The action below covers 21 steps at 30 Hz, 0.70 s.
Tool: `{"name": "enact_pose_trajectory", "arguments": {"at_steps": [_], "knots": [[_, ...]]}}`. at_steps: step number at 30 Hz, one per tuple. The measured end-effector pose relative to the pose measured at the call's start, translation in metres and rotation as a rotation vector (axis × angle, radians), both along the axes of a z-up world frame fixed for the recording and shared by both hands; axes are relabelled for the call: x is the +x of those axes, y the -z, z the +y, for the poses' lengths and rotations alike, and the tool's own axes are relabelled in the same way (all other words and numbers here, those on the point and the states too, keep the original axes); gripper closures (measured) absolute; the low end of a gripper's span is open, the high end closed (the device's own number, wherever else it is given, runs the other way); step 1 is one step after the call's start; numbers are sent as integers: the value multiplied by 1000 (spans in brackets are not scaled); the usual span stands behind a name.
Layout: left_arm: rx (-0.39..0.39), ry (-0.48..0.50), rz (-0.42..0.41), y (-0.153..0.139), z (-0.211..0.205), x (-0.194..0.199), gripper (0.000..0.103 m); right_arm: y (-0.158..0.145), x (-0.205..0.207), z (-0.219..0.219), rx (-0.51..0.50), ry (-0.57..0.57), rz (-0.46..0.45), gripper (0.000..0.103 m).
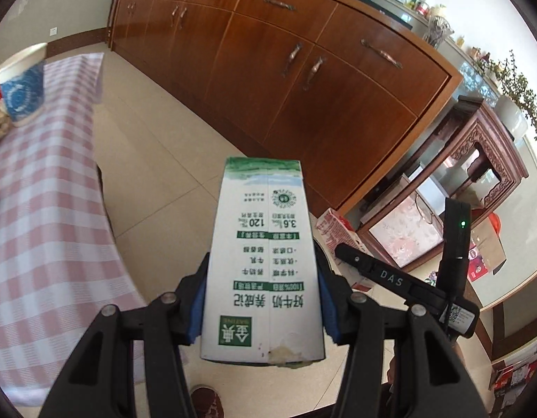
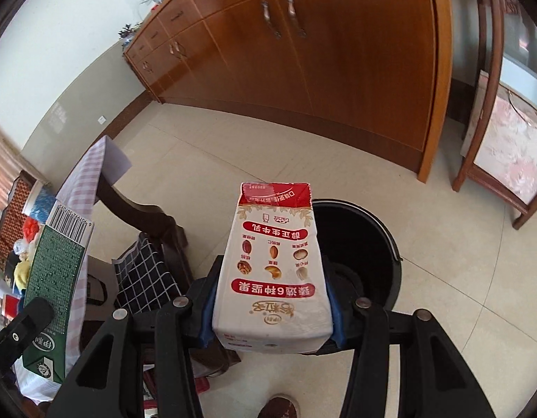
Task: Collect trash
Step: 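Carry both cartons over the black bin while the right tool releases its carton inside, then open the left tool to drop the green carton into the bin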
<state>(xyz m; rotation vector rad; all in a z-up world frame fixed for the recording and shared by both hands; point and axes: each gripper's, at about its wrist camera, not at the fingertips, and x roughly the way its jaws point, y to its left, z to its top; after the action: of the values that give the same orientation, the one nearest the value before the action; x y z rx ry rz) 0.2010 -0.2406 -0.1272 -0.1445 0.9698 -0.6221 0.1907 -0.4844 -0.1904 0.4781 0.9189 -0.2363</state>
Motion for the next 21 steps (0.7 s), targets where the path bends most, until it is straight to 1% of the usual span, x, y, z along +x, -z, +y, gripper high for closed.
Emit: {"name": "enact_pose_trajectory", "arguments": {"at_steps": [3, 6, 11, 12, 13, 14, 17, 18, 19, 20, 21], "knots": [[30, 21, 49, 26, -30, 10, 49, 25, 5, -25, 42, 31, 54, 51], [54, 28, 95, 47, -48, 16, 49, 50, 12, -46, 83, 57, 105, 51], [91, 47, 138, 68, -69, 28, 48, 72, 24, -62, 103, 71, 160, 49], [99, 54, 145, 71, -72, 29, 48, 75, 27, -66, 102, 86, 177, 42], [107, 64, 152, 75, -77, 31, 48, 77, 28, -68, 105, 102, 188, 22], [113, 68, 156, 79, -83, 33, 48, 77, 27, -71, 107, 124, 183, 17], [139, 82, 166, 93, -96, 39, 46, 70, 21, -80, 108, 182, 141, 17], [148, 89, 181, 102, -99, 42, 42, 67, 18, -81, 100, 200, 131, 17], [154, 94, 203, 109, -103, 45, 33, 63, 16, -82, 83, 212, 126, 17], [168, 95, 224, 115, -109, 48, 29, 61, 14, -84, 76, 222, 118, 17], [178, 94, 237, 118, -112, 49, 28, 57, 12, -85, 65, 234, 110, 17]]}}
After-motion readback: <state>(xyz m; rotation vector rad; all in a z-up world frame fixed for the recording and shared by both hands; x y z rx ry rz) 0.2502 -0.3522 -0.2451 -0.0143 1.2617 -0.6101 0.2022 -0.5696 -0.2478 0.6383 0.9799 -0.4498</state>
